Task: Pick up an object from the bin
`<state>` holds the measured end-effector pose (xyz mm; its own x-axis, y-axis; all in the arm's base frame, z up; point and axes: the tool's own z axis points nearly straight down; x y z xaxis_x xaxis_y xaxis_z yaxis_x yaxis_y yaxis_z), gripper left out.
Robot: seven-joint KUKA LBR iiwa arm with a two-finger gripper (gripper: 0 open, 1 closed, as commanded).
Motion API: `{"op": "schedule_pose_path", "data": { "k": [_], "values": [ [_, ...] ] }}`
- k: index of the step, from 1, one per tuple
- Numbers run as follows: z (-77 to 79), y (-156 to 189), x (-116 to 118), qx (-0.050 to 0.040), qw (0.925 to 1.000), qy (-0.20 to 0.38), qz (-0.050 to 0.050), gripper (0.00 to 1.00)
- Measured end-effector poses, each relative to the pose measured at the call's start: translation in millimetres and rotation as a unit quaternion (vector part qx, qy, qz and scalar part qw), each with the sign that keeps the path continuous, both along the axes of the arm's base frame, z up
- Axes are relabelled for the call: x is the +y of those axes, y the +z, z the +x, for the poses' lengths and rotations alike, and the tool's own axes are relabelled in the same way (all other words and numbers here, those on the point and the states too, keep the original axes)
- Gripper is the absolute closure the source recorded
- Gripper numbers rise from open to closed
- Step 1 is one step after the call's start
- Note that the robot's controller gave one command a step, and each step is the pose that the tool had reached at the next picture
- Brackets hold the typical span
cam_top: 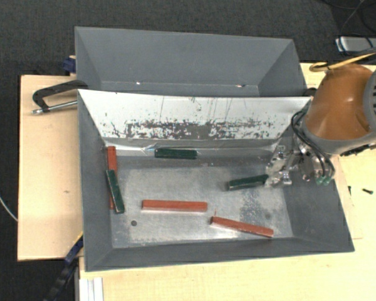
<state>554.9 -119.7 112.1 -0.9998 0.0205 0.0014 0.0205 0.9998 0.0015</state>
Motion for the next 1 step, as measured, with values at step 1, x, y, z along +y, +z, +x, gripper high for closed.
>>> {"op": "schedule_pose_path", "data": {
  "k": [1],
  "values": [
    [12.0, 140.8, 8.2, -0.0044, 0.9998, 0.022, -0.001, 1.0]
  ]
}}
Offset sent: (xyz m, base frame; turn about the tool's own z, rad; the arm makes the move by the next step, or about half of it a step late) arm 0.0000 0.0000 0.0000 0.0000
